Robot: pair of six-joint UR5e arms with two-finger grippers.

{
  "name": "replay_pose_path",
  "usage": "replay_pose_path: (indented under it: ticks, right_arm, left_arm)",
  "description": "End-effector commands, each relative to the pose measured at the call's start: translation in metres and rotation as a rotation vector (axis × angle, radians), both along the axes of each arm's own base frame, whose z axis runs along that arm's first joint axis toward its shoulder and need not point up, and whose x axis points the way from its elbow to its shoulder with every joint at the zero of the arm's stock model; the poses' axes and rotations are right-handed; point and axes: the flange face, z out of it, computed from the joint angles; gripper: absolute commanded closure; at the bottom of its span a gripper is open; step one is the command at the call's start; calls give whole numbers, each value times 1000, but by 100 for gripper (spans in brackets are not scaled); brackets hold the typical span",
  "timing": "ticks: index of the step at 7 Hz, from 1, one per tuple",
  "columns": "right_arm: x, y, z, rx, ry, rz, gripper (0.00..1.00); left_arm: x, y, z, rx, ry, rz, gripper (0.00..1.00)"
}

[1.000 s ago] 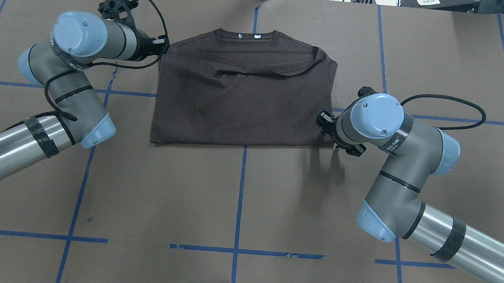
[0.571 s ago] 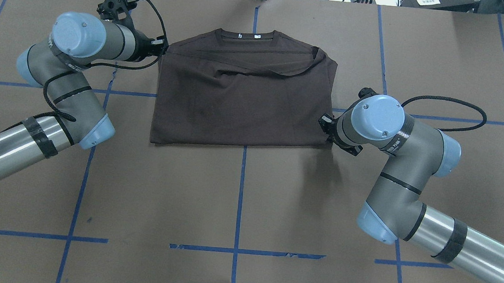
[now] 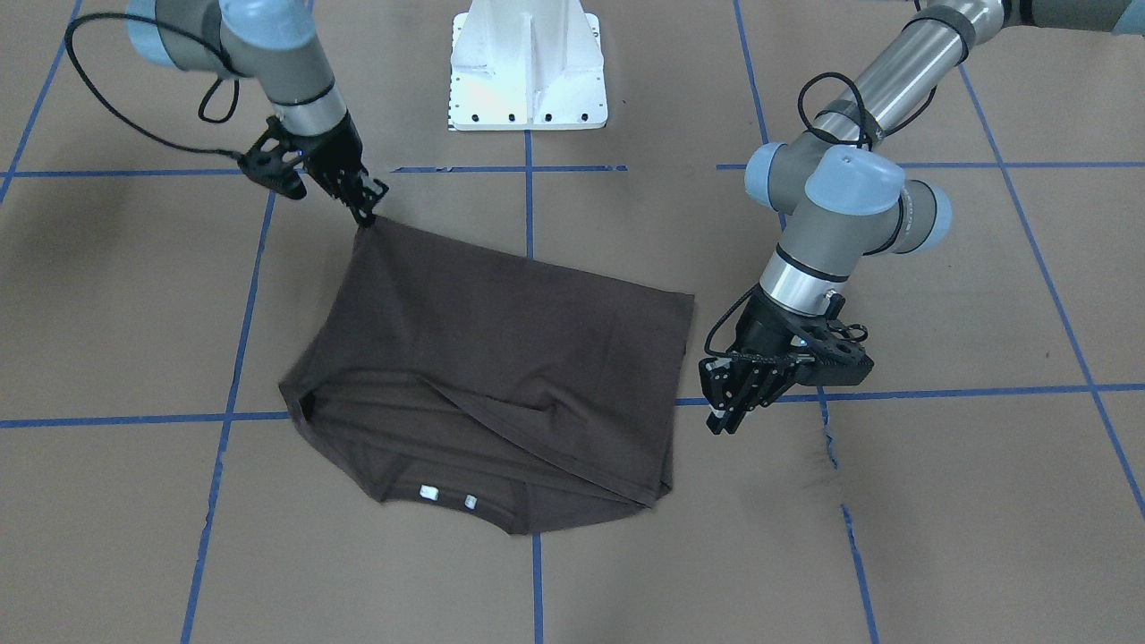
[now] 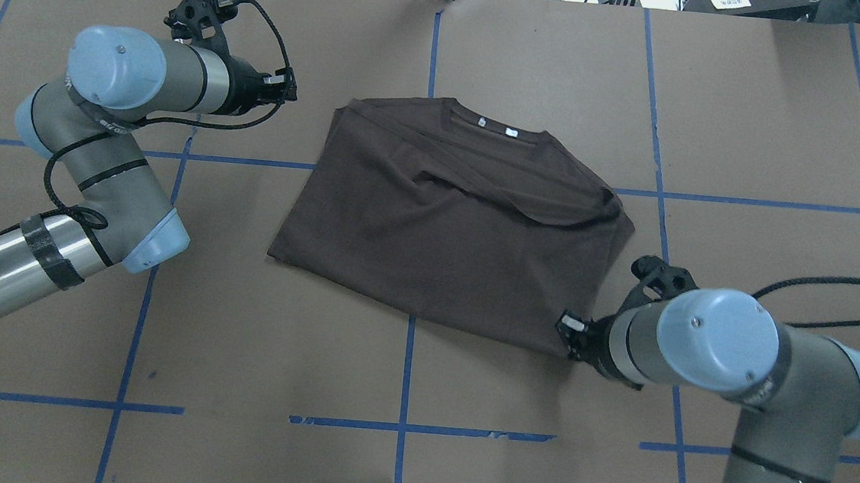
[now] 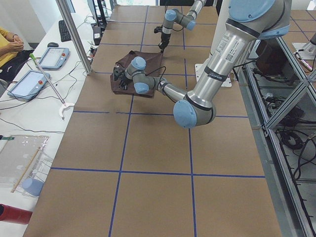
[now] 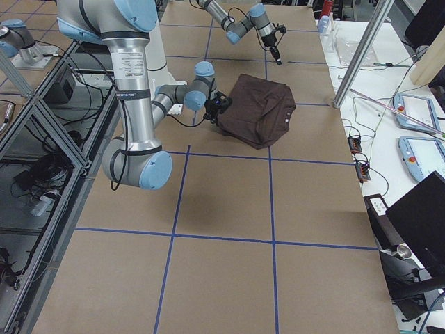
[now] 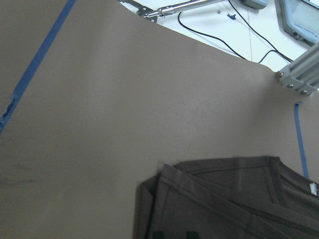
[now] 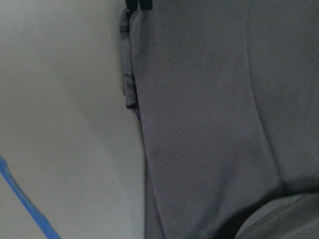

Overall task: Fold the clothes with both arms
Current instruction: 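Grasp the corner with the right gripper and drag the shirt, rotating it, then move both grippers to opposite edges of the folded shirt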

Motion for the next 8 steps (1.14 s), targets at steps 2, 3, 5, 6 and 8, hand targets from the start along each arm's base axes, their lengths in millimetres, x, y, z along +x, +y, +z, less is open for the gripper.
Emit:
replay_pose_path:
  ticks: [2,3,5,6,8]
  right_arm:
    - [-10,173,-20,-105,101,-272,100]
    - [-10,165,-19,-129,109,-218,1]
    - [36,88,-52,-132,12,-41,0]
    - [44,60,-66,-121,-25,33,0]
    - [61,-5,-86,-98,-74,178,0]
  left_arm:
    - [-20,82,-59,-28,200,135,1]
    - [-8,94,-58,-64,215,149,0]
    - [14,112,-54,-186,189,188,14]
    - [35,134,-41,-187,162,182,24]
    - [72,169,-20,-226,95,195,42]
